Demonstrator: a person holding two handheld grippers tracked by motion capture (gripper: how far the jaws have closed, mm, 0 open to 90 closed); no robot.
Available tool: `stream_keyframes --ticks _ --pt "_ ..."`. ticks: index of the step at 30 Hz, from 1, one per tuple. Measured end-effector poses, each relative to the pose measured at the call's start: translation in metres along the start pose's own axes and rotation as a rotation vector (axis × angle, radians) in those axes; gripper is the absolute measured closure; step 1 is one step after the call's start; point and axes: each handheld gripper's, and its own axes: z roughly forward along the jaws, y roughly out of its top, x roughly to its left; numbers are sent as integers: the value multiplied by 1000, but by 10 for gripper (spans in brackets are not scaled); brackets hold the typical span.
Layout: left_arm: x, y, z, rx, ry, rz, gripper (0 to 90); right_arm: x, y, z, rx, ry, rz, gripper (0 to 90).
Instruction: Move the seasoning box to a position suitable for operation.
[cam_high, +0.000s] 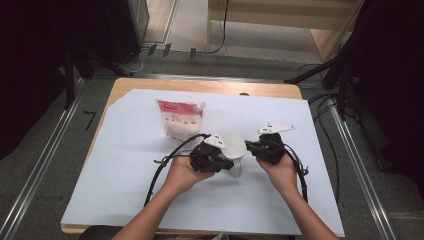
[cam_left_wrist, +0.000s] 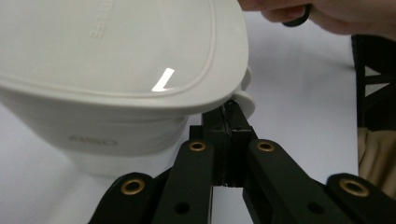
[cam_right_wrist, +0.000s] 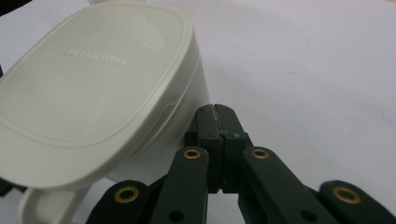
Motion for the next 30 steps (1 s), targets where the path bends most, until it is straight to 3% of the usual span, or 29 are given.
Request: stream_keyframes --ticks 4,9,13,19,22,30 --pt "1 0 1 -6 -21 -5 900 -1 0 1 3 11 3 900" --pt "9 -2 -14 -9 -62 -23 900 -2 1 -7 -19 12 5 900" --pt "9 -4 -26 18 -43 -9 849 1 2 -18 -25 19 -2 900" --pt "11 -6 -43 10 -25 19 730 10 -1 -37 -30 32 -23 900" --pt "15 -9 -50 17 -26 24 607 14 -6 -46 -28 35 -27 900" --pt "21 -14 -60 17 -6 30 472 25 -18 -57 -14 35 -31 900"
